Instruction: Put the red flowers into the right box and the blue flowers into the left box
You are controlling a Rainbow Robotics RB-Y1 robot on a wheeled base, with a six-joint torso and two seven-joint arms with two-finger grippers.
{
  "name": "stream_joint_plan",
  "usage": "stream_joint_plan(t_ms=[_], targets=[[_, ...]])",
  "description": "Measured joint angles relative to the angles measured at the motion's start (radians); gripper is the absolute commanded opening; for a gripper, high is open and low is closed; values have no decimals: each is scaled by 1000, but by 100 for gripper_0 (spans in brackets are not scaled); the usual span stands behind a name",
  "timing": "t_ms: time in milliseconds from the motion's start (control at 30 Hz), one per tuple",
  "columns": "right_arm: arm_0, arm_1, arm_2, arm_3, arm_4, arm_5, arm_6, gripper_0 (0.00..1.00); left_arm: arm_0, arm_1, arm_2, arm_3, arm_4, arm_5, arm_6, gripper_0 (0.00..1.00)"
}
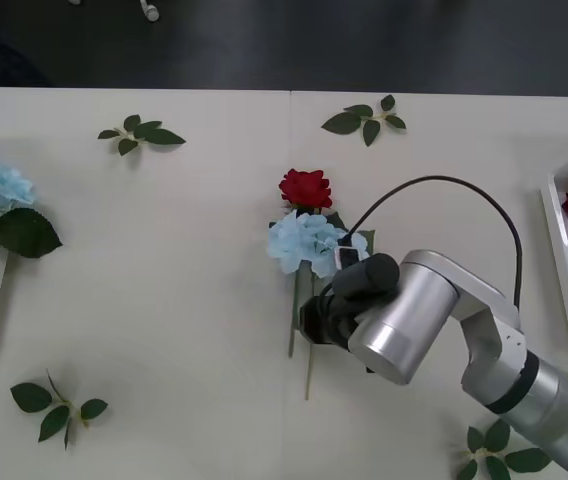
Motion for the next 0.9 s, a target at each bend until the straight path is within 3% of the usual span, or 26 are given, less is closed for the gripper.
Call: stream_joint_plan(t_ms=[133,300,433,733,900], targets=[[0,15,0,23,3,-38,0,100,0,0,-25,0,88,0,-18,100],[0,15,0,25,27,-38,0,99,-2,0,-71,0,174,12,-198,100],[0,15,0,26,28,-38,0,99,-37,0,-81,0,185,114,-215,100],[0,15,0,67,45,-43,0,100,-211,0,-81,2,185,380,-217,100],[0,15,0,77,46,-65,0,100,-297,0,-81,79,185,527,-325,100]])
